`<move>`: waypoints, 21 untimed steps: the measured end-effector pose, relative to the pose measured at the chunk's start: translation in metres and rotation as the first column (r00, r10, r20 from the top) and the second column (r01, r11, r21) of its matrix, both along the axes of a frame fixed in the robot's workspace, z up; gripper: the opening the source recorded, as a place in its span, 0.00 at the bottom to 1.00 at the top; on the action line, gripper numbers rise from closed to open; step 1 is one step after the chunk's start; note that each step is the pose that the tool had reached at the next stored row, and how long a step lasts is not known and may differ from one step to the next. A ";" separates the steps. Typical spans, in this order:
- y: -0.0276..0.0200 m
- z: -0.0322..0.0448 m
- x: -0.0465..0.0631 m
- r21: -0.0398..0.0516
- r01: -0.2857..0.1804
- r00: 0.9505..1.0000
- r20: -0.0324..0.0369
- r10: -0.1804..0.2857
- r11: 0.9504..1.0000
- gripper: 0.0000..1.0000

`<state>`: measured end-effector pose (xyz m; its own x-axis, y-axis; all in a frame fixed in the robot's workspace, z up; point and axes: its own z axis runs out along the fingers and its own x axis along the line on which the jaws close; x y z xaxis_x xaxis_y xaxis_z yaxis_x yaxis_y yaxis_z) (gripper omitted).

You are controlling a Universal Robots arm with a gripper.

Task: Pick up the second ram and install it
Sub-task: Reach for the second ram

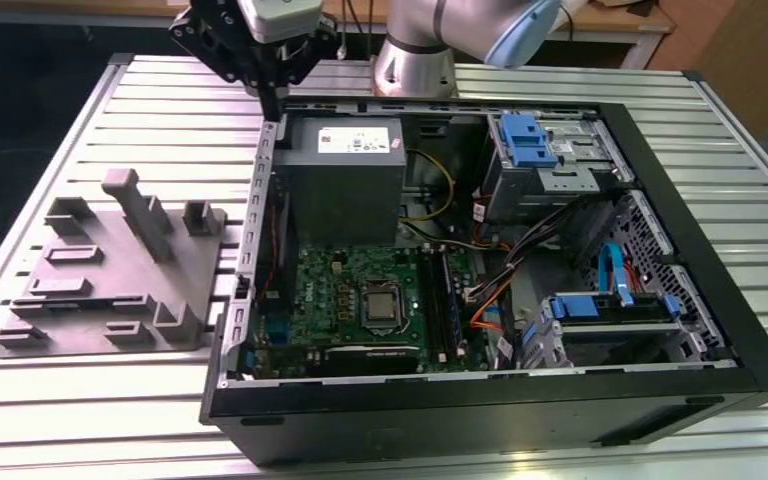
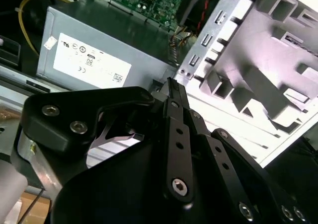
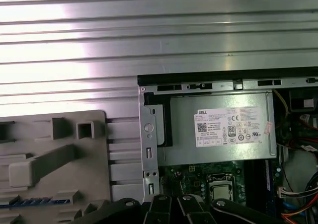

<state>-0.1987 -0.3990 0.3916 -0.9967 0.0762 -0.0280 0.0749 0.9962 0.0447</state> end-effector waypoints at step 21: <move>0.0000 -0.0010 -0.038 0.000 0.000 1.000 0.000 0.000 1.000 0.10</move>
<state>-0.2368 -0.3990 0.3906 -0.9967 0.0762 -0.0280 0.0749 0.9962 0.0446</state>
